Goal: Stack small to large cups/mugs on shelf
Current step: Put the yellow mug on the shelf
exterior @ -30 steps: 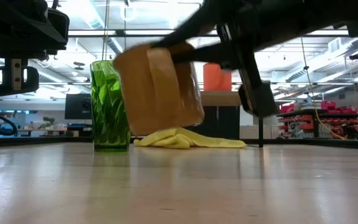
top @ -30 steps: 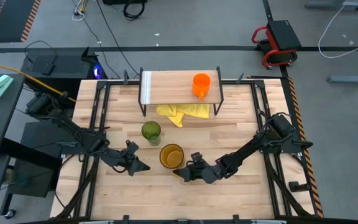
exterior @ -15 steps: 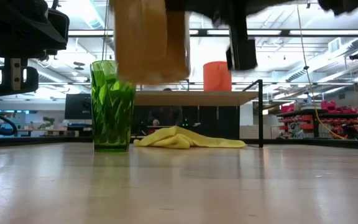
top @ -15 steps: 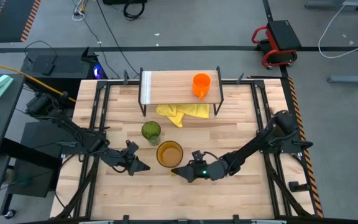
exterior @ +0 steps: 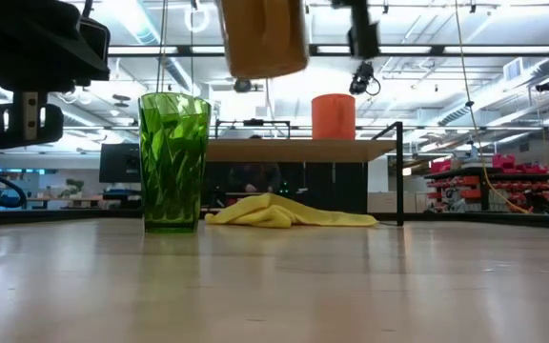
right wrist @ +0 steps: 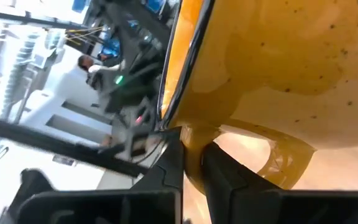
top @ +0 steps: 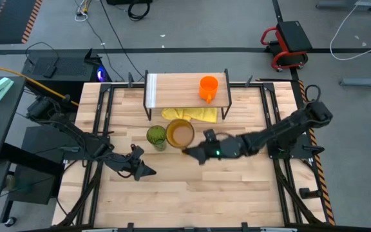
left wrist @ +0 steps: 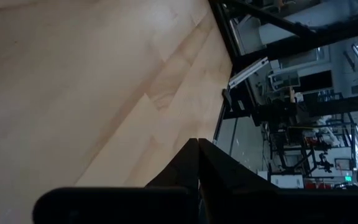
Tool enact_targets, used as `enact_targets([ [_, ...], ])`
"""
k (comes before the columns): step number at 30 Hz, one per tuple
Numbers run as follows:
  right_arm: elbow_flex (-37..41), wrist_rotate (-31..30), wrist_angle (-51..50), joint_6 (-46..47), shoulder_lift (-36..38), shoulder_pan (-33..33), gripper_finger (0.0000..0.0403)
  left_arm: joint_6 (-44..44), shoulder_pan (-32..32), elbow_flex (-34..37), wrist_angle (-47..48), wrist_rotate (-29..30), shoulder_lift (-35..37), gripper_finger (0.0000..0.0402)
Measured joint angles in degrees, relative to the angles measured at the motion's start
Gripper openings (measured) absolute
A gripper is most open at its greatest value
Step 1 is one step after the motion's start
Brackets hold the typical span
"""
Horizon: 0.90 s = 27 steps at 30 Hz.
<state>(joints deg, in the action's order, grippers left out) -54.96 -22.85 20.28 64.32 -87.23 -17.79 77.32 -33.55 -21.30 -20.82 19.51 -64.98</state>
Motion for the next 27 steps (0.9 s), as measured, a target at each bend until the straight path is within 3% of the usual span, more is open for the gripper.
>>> enact_targets([
  [12, 0.09, 15.35, 6.66, -1.01, 0.03, 16.32, 0.0034, -0.03, 0.36, 0.0, 0.15, 0.17, -0.02, 0.0018],
  [27, 0.11, 20.19, 6.7, 3.05, -0.52, 27.7, 0.0034, -0.71, 0.38, 0.0, 1.22, 0.17, -0.02, 0.0023],
])
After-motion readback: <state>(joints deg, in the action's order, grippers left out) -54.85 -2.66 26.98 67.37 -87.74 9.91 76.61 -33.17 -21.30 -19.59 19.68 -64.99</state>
